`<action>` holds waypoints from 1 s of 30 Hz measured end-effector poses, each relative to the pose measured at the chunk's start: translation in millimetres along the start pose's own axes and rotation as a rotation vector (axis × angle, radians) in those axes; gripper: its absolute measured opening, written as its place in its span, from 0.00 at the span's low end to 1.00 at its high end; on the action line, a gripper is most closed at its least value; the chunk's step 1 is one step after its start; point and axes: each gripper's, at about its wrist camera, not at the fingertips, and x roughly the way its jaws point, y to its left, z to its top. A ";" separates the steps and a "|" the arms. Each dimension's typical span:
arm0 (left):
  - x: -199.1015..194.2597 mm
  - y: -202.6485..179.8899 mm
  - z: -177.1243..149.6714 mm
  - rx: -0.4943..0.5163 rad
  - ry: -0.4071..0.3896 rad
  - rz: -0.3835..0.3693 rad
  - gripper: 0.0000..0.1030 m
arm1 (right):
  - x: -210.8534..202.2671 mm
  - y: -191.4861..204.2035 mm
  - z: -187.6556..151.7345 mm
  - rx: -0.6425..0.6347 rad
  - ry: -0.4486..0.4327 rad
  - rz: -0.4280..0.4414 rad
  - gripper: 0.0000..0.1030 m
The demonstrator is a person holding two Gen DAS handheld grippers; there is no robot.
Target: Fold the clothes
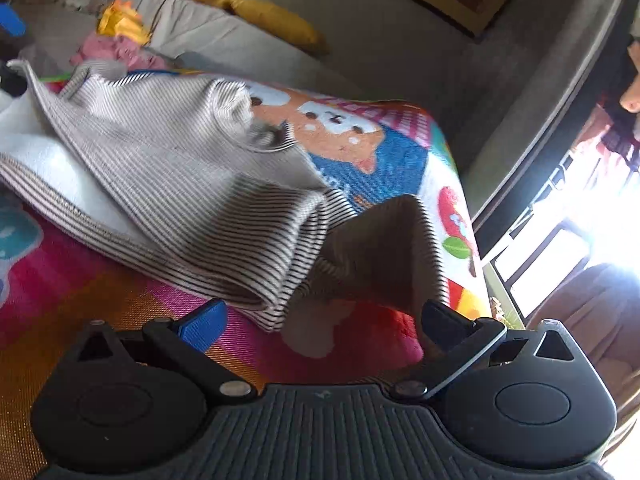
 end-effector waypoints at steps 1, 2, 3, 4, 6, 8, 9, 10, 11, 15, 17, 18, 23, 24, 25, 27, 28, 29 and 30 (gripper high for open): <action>-0.1 0.6 -1.6 -0.009 0.007 -0.006 1.00 | 5.4 10.3 0.8 -0.051 0.004 -0.015 1.00; -0.6 1.1 -3.5 -0.018 0.013 -0.015 1.00 | 9.0 18.6 1.4 -0.090 -0.011 -0.059 1.00; -1.1 1.6 -5.3 -0.026 0.019 -0.024 1.00 | 9.1 21.7 3.0 -0.098 -0.042 -0.110 1.00; -2.7 0.9 -7.6 -0.026 0.024 -0.038 1.00 | 8.5 23.0 5.1 -0.096 -0.072 -0.160 1.00; -8.2 -6.1 -14.6 0.013 0.029 -0.074 1.00 | 2.1 12.1 12.5 -0.024 -0.126 -0.255 1.00; -15.2 -16.1 -22.6 0.075 0.032 -0.100 1.00 | -5.9 -8.0 15.1 0.053 -0.135 -0.326 1.00; -19.4 -21.0 -26.1 0.107 0.030 -0.107 1.00 | -10.4 -18.6 15.0 0.091 -0.135 -0.346 1.00; -25.0 -25.2 -28.7 0.136 0.020 -0.108 1.00 | -14.9 -29.2 15.0 0.129 -0.134 -0.367 1.00; -31.8 -28.2 -30.2 0.159 0.005 -0.101 1.00 | -21.1 -39.0 14.2 0.162 -0.136 -0.383 1.00; -62.7 -32.6 -26.7 0.230 -0.065 -0.046 1.00 | -74.1 -54.5 -4.1 0.181 -0.167 -0.397 1.00; -79.0 -33.2 -26.0 0.266 -0.096 -0.029 1.00 | -103.4 -53.9 -17.3 0.174 -0.162 -0.399 1.00; -87.1 -33.4 -25.9 0.283 -0.111 -0.025 1.00 | -117.4 -53.8 -24.2 0.173 -0.157 -0.398 1.00; -123.1 -39.8 -37.6 0.377 -0.136 -0.064 1.00 | -173.1 -47.6 -71.7 0.178 -0.050 -0.345 1.00; -129.2 -43.6 -42.2 0.408 -0.136 -0.071 1.00 | -182.0 -46.2 -80.8 0.182 -0.028 -0.332 1.00; -135.4 -48.2 -47.5 0.443 -0.131 -0.078 1.00 | -190.9 -45.0 -88.8 0.191 -0.006 -0.315 1.00; -147.4 -57.1 -60.1 0.512 -0.120 -0.093 1.00 | -207.7 -42.8 -103.0 0.208 0.030 -0.291 1.00; -153.3 -61.0 -67.3 0.544 -0.116 -0.101 1.00 | -216.3 -41.4 -109.7 0.216 0.046 -0.283 1.00; -159.4 -64.8 -74.7 0.573 -0.111 -0.112 1.00 | -226.2 -39.2 -116.6 0.227 0.060 -0.280 1.00; -165.5 -68.5 -82.1 0.602 -0.107 -0.123 1.00 | -234.9 -38.1 -121.5 0.241 0.071 -0.276 1.00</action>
